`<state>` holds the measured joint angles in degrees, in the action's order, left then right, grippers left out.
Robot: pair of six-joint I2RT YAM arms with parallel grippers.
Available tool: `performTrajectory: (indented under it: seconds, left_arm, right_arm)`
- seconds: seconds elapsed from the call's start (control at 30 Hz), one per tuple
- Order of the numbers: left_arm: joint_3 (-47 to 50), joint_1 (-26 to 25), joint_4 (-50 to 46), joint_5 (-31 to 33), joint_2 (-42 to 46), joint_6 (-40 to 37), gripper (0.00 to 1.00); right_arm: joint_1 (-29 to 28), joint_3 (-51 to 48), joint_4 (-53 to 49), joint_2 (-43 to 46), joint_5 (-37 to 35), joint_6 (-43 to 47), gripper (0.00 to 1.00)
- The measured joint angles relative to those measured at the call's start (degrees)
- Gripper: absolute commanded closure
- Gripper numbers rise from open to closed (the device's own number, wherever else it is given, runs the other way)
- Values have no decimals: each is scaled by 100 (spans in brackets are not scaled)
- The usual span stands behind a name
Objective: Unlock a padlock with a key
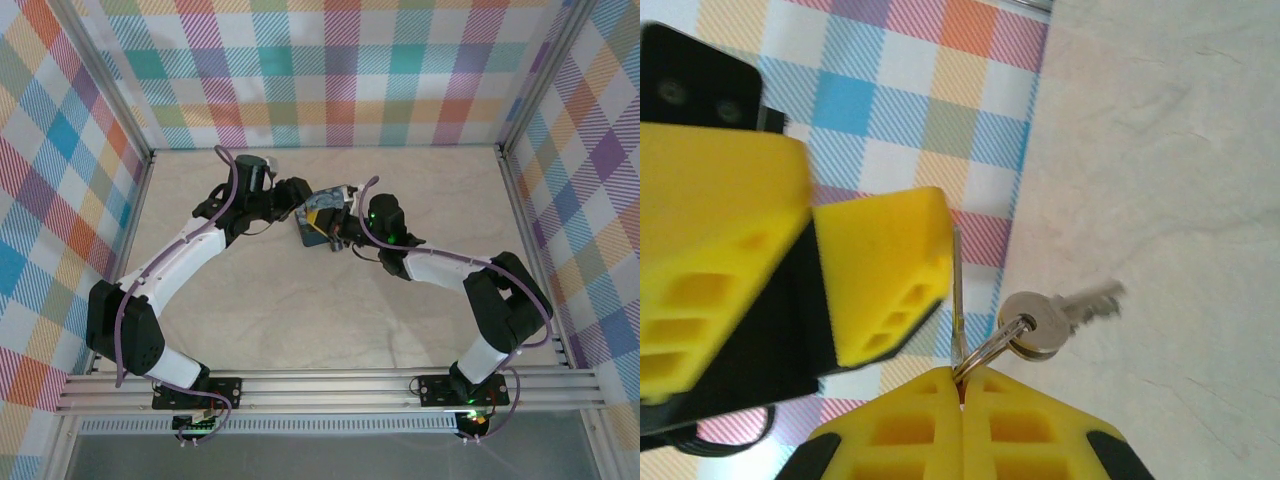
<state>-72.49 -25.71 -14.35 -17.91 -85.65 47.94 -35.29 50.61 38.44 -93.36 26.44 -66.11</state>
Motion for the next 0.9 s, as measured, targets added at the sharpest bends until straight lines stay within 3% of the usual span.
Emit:
performTrajectory:
  seconds: [0.17,0.53,0.9]
  left_arm:
    - [-55,83,-400,-192,9,-267,54]
    - [-872,149,-1867,-2133,-754,-2277,56]
    - [-898,149,-2599,-2815,-772,-3335,62]
  right_arm:
    - [0,-125,-603,232,142,658,100]
    - [70,48,-2516,772,1228,2774,100]
    - [310,55,-3209,883,1867,3501,100]
